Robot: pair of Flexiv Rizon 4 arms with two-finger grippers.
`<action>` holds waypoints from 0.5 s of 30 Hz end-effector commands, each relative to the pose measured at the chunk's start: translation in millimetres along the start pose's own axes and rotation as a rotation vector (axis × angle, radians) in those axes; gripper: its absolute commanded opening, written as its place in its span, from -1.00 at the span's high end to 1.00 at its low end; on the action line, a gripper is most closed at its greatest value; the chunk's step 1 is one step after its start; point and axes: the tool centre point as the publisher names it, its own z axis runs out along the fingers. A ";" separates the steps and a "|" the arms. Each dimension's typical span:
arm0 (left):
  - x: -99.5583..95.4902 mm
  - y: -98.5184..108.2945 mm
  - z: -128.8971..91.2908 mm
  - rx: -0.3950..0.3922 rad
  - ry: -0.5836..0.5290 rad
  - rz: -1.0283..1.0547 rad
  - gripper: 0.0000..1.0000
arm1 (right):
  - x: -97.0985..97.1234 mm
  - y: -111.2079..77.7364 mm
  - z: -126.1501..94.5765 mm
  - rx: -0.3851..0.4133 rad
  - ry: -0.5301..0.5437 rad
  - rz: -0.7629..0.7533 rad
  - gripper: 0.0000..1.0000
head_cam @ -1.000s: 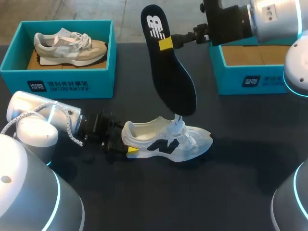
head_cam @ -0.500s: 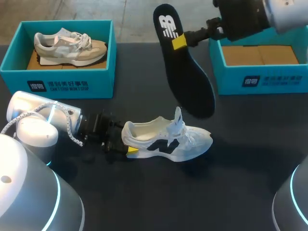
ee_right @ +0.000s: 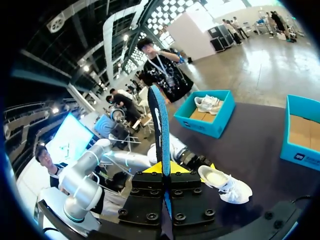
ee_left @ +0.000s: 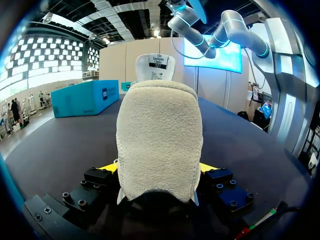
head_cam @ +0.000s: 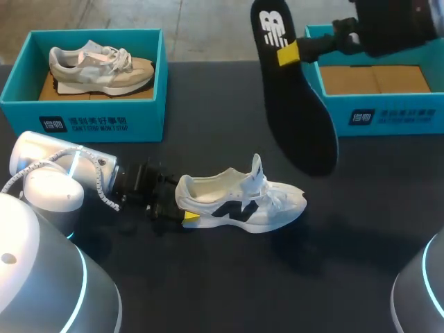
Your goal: Take the shoe out of the shoebox, open the shoe tongue, remove and reinsert the insole, then place the shoe into the shoebox
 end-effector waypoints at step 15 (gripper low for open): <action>0.6 3.1 -0.1 -0.003 -0.001 0.000 1.00 | 24.2 -19.2 -24.9 -0.106 0.148 0.042 1.00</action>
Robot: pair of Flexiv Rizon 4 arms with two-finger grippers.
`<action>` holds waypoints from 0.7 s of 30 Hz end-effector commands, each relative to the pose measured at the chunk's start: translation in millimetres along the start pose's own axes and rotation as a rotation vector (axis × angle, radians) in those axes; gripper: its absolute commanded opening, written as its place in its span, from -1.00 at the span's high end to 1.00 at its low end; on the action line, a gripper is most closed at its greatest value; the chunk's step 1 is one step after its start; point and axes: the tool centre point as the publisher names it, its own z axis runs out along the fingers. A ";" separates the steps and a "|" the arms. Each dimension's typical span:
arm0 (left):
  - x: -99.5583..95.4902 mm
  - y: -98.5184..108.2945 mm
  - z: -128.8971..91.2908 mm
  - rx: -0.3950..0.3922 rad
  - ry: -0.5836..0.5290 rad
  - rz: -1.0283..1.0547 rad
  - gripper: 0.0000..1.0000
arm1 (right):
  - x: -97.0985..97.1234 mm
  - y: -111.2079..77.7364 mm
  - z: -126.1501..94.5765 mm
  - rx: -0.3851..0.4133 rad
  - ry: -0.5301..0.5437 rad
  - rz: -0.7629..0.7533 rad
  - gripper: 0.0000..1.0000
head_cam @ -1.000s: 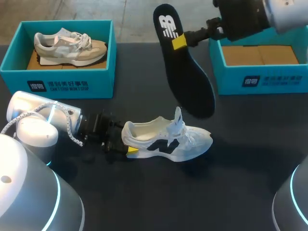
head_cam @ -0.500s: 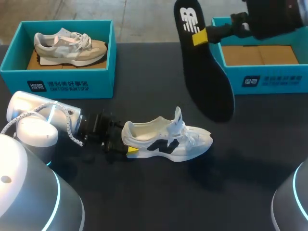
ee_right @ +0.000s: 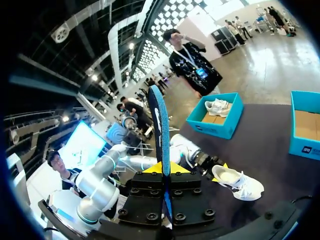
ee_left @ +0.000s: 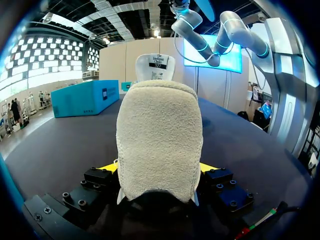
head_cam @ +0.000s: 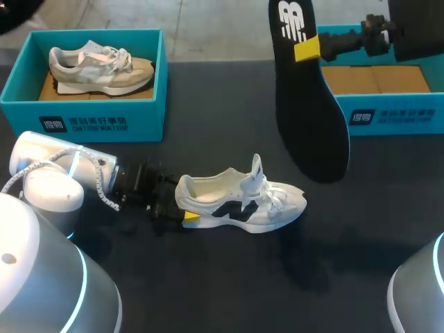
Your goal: Take the shoe out of the shoebox, open the shoe tongue, remove and reinsert the insole, then place the shoe into the shoebox
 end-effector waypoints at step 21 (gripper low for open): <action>0.6 3.1 -0.1 -0.003 -0.001 0.000 1.00 | 10.0 -31.4 2.7 -0.044 0.058 0.020 1.00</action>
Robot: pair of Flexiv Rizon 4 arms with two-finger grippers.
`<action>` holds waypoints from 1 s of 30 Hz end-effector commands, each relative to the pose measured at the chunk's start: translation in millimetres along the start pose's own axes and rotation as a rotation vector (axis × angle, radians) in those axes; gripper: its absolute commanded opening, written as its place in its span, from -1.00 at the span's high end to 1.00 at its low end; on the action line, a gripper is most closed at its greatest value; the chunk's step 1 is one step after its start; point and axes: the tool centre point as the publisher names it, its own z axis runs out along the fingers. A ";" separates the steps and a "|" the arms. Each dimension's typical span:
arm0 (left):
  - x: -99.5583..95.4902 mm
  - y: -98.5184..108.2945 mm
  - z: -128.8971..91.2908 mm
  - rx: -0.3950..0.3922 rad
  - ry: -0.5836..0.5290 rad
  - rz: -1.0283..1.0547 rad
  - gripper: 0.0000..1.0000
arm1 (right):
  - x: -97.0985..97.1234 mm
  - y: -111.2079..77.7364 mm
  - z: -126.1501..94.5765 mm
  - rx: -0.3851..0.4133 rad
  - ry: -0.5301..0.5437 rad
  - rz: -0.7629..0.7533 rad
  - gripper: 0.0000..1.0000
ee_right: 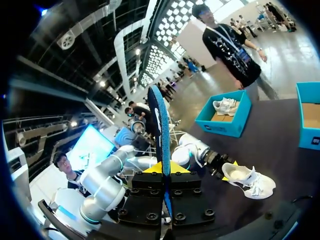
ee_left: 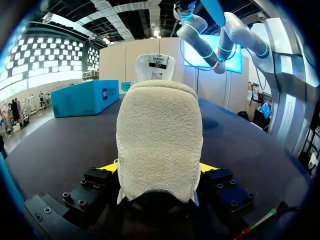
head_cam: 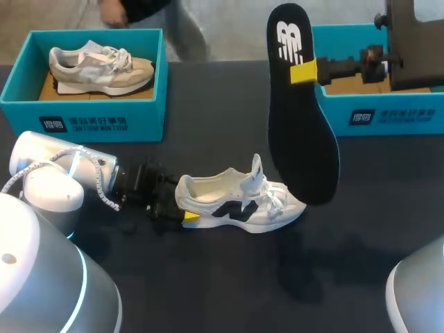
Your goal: Take the shoe out of the shoebox, open the shoe tongue, remove and reinsert the insole, then place the shoe into the shoebox
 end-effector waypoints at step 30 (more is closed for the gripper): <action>1.4 3.5 -1.4 -0.006 0.002 -0.004 0.25 | 2.7 -4.4 -1.4 -0.016 0.005 -0.023 1.00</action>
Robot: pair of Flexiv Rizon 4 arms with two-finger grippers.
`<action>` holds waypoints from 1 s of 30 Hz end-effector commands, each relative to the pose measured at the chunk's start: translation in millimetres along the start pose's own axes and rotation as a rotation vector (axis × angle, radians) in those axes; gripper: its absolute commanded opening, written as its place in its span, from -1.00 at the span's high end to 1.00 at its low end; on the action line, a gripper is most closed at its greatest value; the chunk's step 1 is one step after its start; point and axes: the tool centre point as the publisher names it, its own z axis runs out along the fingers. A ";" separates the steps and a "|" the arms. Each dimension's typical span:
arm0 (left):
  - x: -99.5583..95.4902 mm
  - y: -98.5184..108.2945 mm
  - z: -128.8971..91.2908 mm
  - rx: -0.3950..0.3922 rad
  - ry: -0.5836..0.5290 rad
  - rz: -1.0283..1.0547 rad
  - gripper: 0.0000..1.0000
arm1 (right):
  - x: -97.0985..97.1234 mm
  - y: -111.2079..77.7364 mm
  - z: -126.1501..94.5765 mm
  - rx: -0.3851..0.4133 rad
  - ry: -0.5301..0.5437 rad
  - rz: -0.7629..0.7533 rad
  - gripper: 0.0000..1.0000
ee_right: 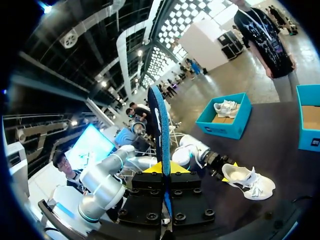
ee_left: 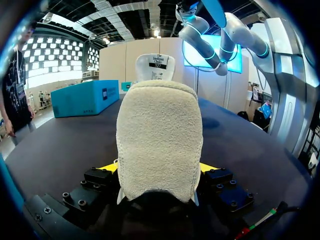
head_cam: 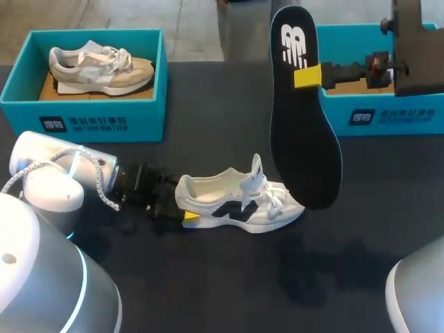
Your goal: Take the shoe out of the shoebox, open the shoe tongue, remove and reinsert the insole, then place the shoe into the shoebox
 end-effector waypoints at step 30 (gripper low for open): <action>0.8 -10.8 -41.4 -0.283 -0.010 -0.040 -1.00 | -0.3 1.6 2.7 0.002 0.000 0.001 1.00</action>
